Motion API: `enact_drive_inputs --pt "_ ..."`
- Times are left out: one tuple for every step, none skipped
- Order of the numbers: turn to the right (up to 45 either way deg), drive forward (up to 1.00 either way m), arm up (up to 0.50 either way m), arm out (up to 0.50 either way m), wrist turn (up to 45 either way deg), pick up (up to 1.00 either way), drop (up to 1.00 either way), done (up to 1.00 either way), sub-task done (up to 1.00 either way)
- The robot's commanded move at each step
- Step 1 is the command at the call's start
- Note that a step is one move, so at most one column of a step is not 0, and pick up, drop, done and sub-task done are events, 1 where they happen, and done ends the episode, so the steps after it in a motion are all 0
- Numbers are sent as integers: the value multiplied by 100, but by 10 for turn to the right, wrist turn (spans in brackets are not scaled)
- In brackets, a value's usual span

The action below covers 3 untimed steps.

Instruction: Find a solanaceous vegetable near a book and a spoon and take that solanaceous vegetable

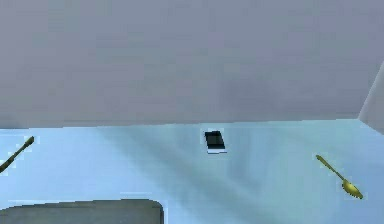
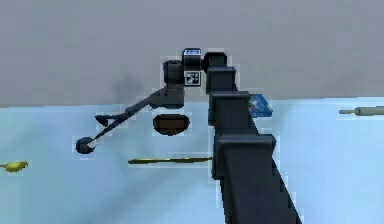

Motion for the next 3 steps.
enact_drive_inputs --pt "0 0 0 0 450 0 0 0 0" --pt "0 0 0 0 270 0 0 0 0" --pt "0 0 -12 0 0 0 0 0 0"
